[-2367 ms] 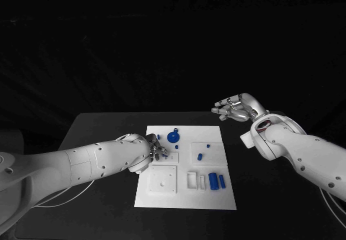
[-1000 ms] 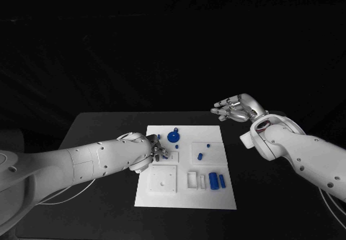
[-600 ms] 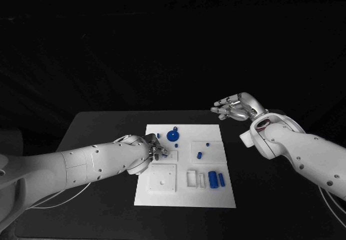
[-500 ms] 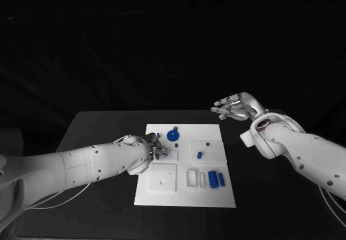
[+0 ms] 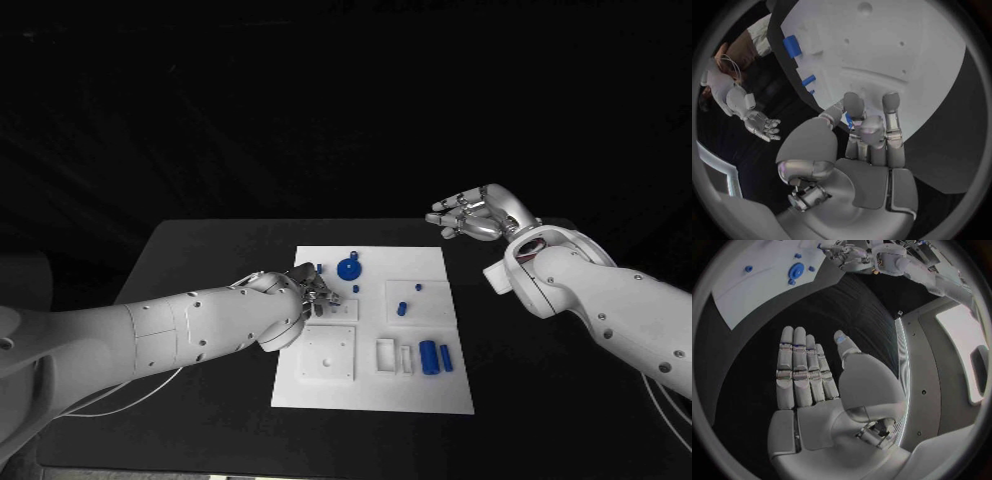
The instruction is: Assemble the parts on the task board
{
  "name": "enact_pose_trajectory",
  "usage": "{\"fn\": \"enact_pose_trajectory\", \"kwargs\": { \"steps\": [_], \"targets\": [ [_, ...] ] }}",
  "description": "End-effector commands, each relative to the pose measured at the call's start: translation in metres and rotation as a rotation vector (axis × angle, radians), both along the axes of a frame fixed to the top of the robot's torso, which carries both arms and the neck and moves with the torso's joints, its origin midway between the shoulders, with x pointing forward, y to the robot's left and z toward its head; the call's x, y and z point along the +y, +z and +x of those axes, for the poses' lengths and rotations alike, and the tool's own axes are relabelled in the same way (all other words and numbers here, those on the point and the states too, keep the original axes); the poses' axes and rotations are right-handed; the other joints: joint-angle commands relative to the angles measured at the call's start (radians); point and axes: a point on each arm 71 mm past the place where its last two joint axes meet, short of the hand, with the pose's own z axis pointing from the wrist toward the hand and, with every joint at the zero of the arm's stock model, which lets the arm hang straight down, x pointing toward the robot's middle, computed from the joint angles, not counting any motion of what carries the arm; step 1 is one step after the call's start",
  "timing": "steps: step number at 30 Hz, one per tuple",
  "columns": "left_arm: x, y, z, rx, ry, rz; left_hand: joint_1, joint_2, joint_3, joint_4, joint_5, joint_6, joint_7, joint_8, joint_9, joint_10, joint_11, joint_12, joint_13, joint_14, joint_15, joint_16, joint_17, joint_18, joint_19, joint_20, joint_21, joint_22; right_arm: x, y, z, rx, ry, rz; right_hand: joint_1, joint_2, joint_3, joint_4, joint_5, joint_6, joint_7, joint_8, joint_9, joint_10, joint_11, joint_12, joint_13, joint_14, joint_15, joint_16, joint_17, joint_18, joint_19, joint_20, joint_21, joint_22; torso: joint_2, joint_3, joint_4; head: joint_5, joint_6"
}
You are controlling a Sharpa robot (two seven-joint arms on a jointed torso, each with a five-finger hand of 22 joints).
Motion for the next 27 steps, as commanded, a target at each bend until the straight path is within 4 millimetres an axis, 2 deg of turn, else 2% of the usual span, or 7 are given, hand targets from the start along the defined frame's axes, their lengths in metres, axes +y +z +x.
{"fn": "enact_pose_trajectory", "kwargs": {
  "steps": [1,7,10,20,27],
  "targets": [
    [0.0,-0.001,0.0,-0.022,0.007,-0.004,0.007,0.012,0.007,-0.002,0.003,0.228,-0.13,0.005,0.421,0.025,-0.024,0.005,0.001,0.005,-0.005,0.006,0.002,-0.015,0.001,-0.002,0.006,0.018,0.001,0.0,-0.001,-0.001,0.016,-0.002,-0.002,-0.01,0.0,0.004,0.005,-0.005,0.0,-0.001,0.0,-0.009,0.002,-0.002,-0.002,-0.007,-0.003,-0.002,-0.001,-0.007,-0.008,-0.002,-0.001,-0.001,0.001,-0.0004,-0.0016,0.002,-0.001],
    [0.003,-0.006,0.0,-0.008,0.017,0.007,0.007,0.012,0.007,-0.002,0.003,0.228,-0.13,0.005,0.421,0.025,-0.024,0.005,0.001,0.005,-0.005,0.006,0.002,-0.015,0.001,-0.002,0.006,0.018,0.001,0.0,-0.001,0.0,0.015,-0.002,-0.002,-0.01,0.0,0.004,0.005,-0.005,0.0,-0.001,0.0,-0.009,0.002,-0.002,-0.002,-0.007,-0.003,-0.002,-0.001,-0.007,-0.008,-0.002,-0.001,-0.001,0.001,-0.0001,-0.0028,0.002,-0.004],
    [0.004,-0.009,0.0,0.0,0.018,0.012,-0.001,0.012,0.013,-0.003,0.027,0.231,-0.131,0.009,0.427,0.025,-0.024,0.014,0.007,0.008,-0.004,0.015,0.017,-0.014,0.001,-0.001,0.009,0.019,0.0,0.0,-0.001,0.001,0.016,-0.002,-0.002,-0.01,0.0,0.004,0.005,-0.005,0.0,-0.001,0.0,-0.009,0.002,-0.002,-0.002,-0.007,-0.003,-0.002,-0.001,-0.007,-0.008,-0.002,-0.001,-0.001,0.001,-0.0012,-0.0021,0.003,-0.004],
    [0.004,-0.016,-0.001,0.02,0.01,0.024,-0.004,0.01,0.018,-0.012,0.032,0.231,-0.13,0.009,0.432,0.025,-0.023,0.015,0.008,0.006,-0.004,0.015,0.017,-0.013,-0.001,0.0,0.01,0.018,0.0,0.0,-0.001,0.001,0.016,-0.002,-0.001,-0.01,-0.001,0.005,0.006,-0.005,0.0,-0.001,0.0,-0.009,0.001,-0.002,-0.002,-0.006,-0.003,-0.001,-0.001,-0.007,-0.007,-0.002,-0.001,-0.001,0.001,-0.0024,-0.0026,0.001,-0.01],
    [0.003,-0.018,-0.002,0.038,-0.001,0.031,-0.003,0.009,0.018,-0.014,0.033,0.23,-0.13,0.009,0.432,0.025,-0.023,0.015,0.008,0.006,-0.003,0.015,0.017,-0.013,-0.001,0.001,0.011,0.018,0.0,0.0,-0.001,0.001,0.016,-0.002,-0.001,-0.01,-0.001,0.005,0.006,-0.005,0.0,-0.001,0.0,-0.009,0.001,-0.002,-0.002,-0.006,-0.003,-0.001,-0.001,-0.007,-0.007,-0.002,-0.001,-0.001,0.0,-0.0017,-0.0019,-0.001,-0.012]
  ]
}}
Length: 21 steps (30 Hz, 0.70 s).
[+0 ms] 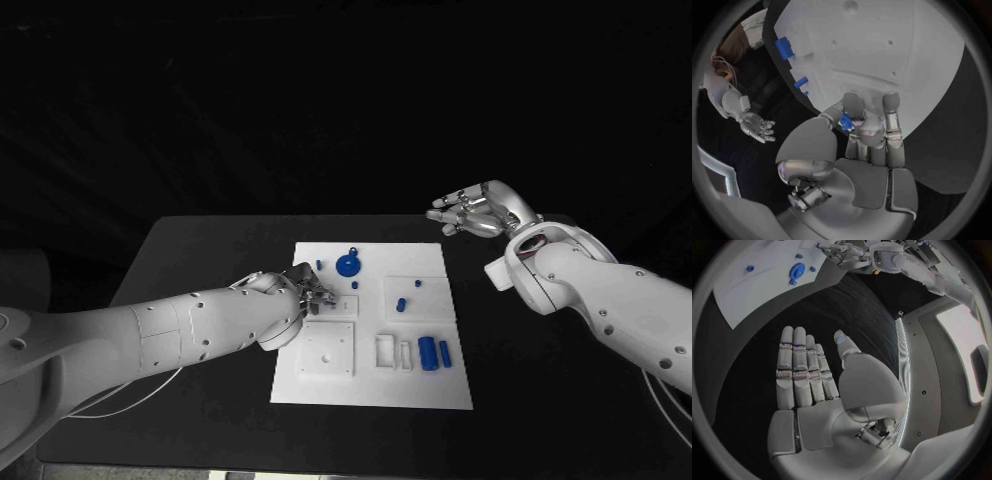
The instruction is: Assemble the parts on the task board
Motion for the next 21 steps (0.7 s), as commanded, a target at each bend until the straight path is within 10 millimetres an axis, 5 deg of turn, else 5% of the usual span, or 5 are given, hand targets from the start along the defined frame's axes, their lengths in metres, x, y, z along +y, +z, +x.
{"fn": "enact_pose_trajectory", "kwargs": {
  "steps": [1,21],
  "targets": [
    [-0.0029,-0.0058,-0.0037,0.034,-0.026,0.01,0.001,0.005,0.009,-0.012,0.002,0.231,-0.13,0.001,0.416,0.025,-0.022,0.003,0.001,0.002,-0.006,0.003,-0.001,-0.013,-0.002,0.001,0.007,0.019,0.0015,0.0,-0.0005,-0.001,0.017,-0.001,-0.001,-0.01,-0.001,0.005,0.006,-0.005,0.0,-0.001,0.0,-0.005,-0.002,-0.002,-0.002,-0.006,-0.003,-0.001,-0.001,-0.006,-0.007,-0.002,-0.001,-0.001,-0.001,0.0002,0.0007,-0.001,-0.001],
    [-0.0023,-0.0082,-0.0053,0.069,-0.063,0.041,0.005,0.003,0.01,-0.017,0.006,0.231,-0.129,0.001,0.416,0.025,-0.021,0.003,0.002,0.001,-0.005,0.003,-0.003,-0.012,-0.004,0.002,0.008,0.019,0.0013,-0.0009,-0.0004,0.001,0.017,-0.001,-0.002,-0.009,-0.003,0.006,0.007,-0.005,0.0,-0.001,0.0,-0.006,-0.002,-0.002,-0.002,-0.007,-0.002,-0.002,-0.002,-0.007,-0.008,-0.001,-0.001,-0.001,-0.001,0.0009,0.0006,-0.002,-0.004]
  ]
}}
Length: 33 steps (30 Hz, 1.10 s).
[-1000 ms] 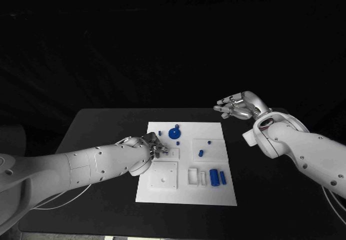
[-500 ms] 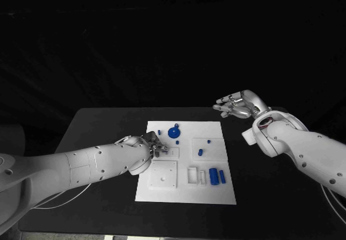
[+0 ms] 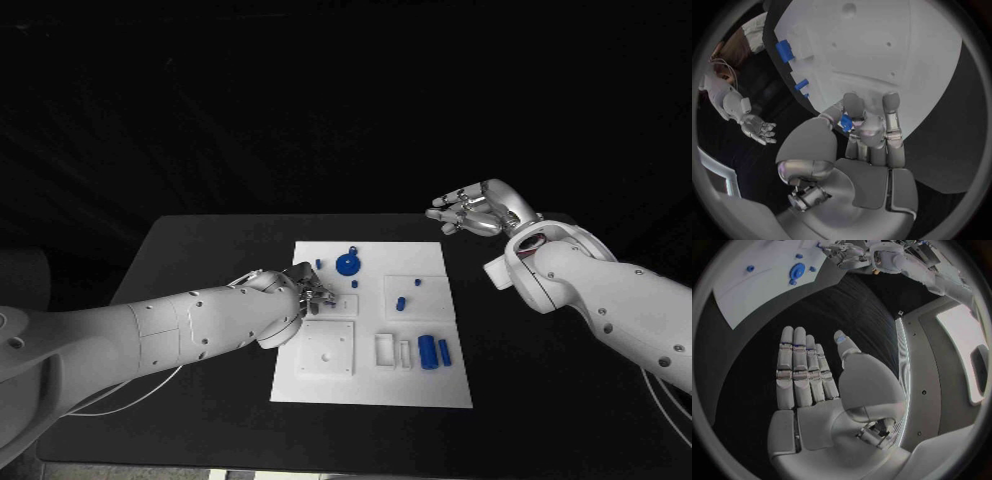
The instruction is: Assemble the parts on the task board
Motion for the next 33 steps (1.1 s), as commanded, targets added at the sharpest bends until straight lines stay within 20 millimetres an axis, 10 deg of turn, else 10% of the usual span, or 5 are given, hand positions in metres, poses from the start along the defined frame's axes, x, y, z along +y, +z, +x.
{"fn": "enact_pose_trajectory", "kwargs": {
  "steps": [1,33],
  "targets": [
    [-0.0018,-0.0087,-0.0055,0.061,-0.04,0.028,0.008,0.006,0.01,-0.017,0.006,0.231,-0.129,0.007,0.41,0.025,-0.021,0.003,0.001,-0.001,-0.007,0.003,-0.002,-0.012,-0.004,0.002,0.004,0.019,0.0015,-0.0003,-0.0005,0.0,0.017,-0.001,-0.002,-0.009,-0.001,0.005,0.007,-0.005,0.0,-0.001,0.0,-0.006,-0.002,-0.002,-0.002,-0.007,-0.002,-0.002,-0.001,-0.007,-0.008,-0.001,-0.001,-0.001,0.0,0.0001,0.0,0.0,0.0],
    [-0.0021,-0.0106,-0.0062,0.091,-0.059,0.043,0.012,0.005,0.009,-0.019,0.009,0.23,-0.129,0.006,0.408,0.025,-0.021,0.002,0.001,-0.002,-0.006,0.002,-0.004,-0.01,-0.005,0.004,0.005,0.019,0.0015,-0.0027,-0.0008,0.004,0.017,-0.001,-0.002,-0.009,-0.001,0.005,0.007,-0.005,0.0,-0.001,0.0,-0.006,-0.002,-0.002,-0.002,-0.007,-0.002,-0.002,-0.001,-0.007,-0.008,-0.001,-0.001,-0.001,0.0,0.0,-0.0002,0.0,-0.004]
  ]
}}
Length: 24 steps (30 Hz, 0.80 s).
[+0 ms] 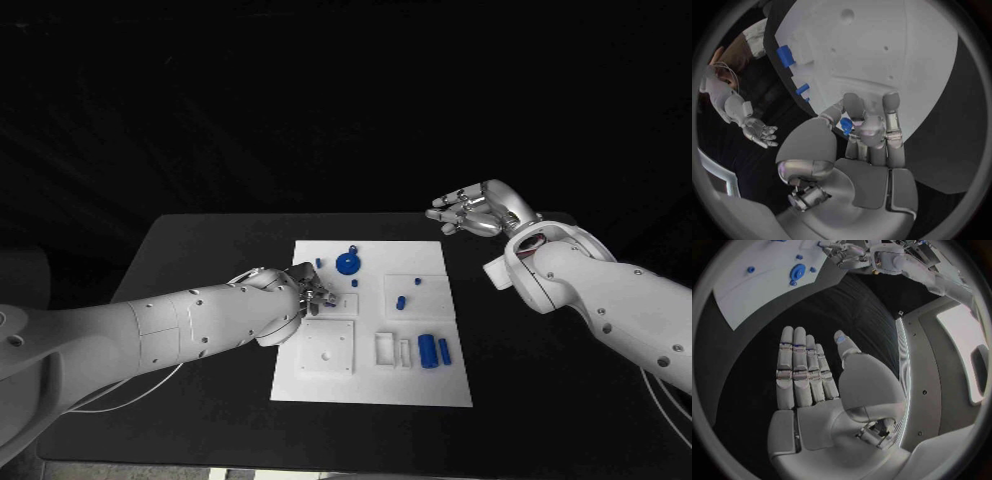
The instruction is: Assemble the parts on the task board
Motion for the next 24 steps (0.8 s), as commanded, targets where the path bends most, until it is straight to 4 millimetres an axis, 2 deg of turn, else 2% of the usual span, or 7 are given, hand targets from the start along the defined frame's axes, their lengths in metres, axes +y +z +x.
{"fn": "enact_pose_trajectory", "kwargs": {
  "steps": [1,10,24],
  "targets": [
    [-0.0009,-0.0106,-0.0066,0.07,-0.023,0.024,0.012,0.005,0.012,-0.016,0.005,0.23,-0.129,0.007,0.297,0.025,-0.021,0.003,0.002,0.0,-0.005,0.002,-0.001,-0.01,-0.005,0.004,0.005,0.018,0.0017,-0.0004,-0.0006,-0.001,0.017,-0.001,-0.002,-0.009,0.0,0.003,0.007,-0.005,0.0,-0.001,0.0,-0.006,-0.002,-0.002,-0.001,-0.007,-0.002,-0.002,-0.001,-0.007,-0.008,-0.001,-0.001,-0.001,0.0,0.0005,-0.0002,0.0,-0.001],
    [-0.0003,-0.0109,-0.0061,0.073,-0.024,0.031,0.012,0.004,0.012,-0.018,0.005,0.23,-0.129,0.007,0.297,0.025,-0.02,0.003,0.002,-0.001,-0.004,0.002,-0.003,-0.01,-0.006,0.004,0.005,0.018,0.0018,-0.0015,-0.0008,0.001,0.018,0.0,-0.002,-0.009,0.0,0.003,0.007,-0.005,0.0,-0.001,0.0,-0.006,-0.002,-0.002,-0.001,-0.007,-0.002,-0.002,-0.001,-0.007,-0.008,-0.001,-0.001,-0.001,0.0,0.0008,-0.0006,0.001,0.0],
    [-0.0001,-0.0121,-0.0043,0.085,-0.028,0.043,0.008,-0.004,-0.015,0.001,-0.04,0.228,-0.128,0.005,0.287,0.025,-0.018,-0.007,-0.003,-0.006,-0.002,-0.009,-0.024,-0.01,-0.009,0.007,0.0,0.017,0.0018,-0.0021,-0.0009,0.002,0.017,0.0,-0.002,-0.009,0.0,0.003,0.007,-0.005,0.0,-0.001,0.0,-0.006,-0.002,-0.002,-0.001,-0.007,-0.002,-0.002,-0.001,-0.007,-0.008,-0.001,-0.001,-0.001,0.001,0.0015,-0.0013,0.0,0.0]
  ]
}}
